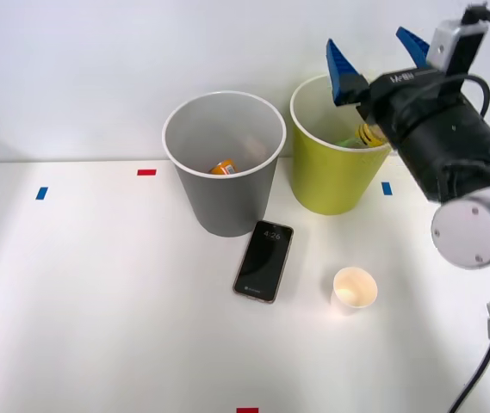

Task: Put cans in the gray bin, plastic bottles in the light green bin

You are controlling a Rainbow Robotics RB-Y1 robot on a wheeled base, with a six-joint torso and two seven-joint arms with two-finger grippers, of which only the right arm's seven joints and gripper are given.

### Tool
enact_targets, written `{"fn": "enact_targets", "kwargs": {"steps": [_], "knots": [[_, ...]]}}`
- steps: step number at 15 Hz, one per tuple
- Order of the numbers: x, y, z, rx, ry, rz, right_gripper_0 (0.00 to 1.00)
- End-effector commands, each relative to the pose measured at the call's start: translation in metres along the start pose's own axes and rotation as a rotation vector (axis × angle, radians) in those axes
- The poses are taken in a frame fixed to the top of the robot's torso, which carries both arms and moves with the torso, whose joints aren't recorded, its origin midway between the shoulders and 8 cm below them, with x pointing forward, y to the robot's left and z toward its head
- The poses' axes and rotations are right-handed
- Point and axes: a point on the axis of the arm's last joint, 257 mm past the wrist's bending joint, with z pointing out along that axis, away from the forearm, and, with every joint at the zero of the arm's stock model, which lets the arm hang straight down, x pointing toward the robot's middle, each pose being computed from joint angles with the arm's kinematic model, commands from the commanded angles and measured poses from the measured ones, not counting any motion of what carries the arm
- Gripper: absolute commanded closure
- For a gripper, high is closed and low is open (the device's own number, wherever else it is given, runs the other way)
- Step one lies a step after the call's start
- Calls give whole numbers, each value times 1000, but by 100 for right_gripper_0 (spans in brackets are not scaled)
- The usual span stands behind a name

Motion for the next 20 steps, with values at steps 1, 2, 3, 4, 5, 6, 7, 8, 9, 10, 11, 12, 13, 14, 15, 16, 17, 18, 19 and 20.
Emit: {"fn": "enact_targets", "kwargs": {"steps": [1,2,3,4,5,6,7,8,9,10,11,12,13,14,15,16,17,18,19,20], "knots": [[-3,9,-53,14,-9,10,0],[0,8,-67,28,-3,17,0],[5,9,-80,49,-15,35,0],[9,10,-91,66,-33,53,0],[15,10,-103,88,-42,66,0],[22,12,-118,112,-53,80,0],[27,12,-129,130,-56,85,0],[33,11,-139,145,-49,85,0],[40,6,-152,172,-37,89,0],[46,3,-160,188,-22,89,0],[50,1,-167,199,-9,78,0],[53,-2,-175,209,-1,64,0],[57,-4,-185,224,5,54,0],[58,-3,-194,232,7,44,0],[60,-2,-202,242,7,26,0],[63,-3,-211,257,18,-7,0],[64,-2,-215,265,25,-15,0],[66,-1,-218,272,31,-24,0],[69,-3,-223,287,45,-69,0],[70,-3,-227,295,49,-63,0]]}}
